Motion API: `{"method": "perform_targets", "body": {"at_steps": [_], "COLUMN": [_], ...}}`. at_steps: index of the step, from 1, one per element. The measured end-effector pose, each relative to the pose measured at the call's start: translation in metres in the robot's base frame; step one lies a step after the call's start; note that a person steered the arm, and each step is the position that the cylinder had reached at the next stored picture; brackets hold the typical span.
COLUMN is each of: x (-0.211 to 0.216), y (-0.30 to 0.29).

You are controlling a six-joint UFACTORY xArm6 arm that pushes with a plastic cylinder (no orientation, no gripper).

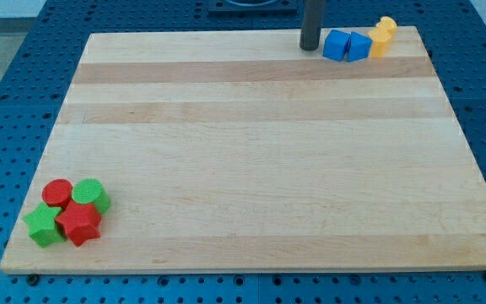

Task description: Push blue cube into yellow blocks

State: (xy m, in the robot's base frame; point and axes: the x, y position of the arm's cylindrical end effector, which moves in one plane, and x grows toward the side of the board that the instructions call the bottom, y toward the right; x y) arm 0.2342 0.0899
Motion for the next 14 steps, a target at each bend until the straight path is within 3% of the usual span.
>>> {"method": "perform_targets", "body": {"at_steps": [1,3,11,14], "x": [0.036,0.044,-0.036,-0.042], "y": [-0.005,0.018,0.038,0.039]}}
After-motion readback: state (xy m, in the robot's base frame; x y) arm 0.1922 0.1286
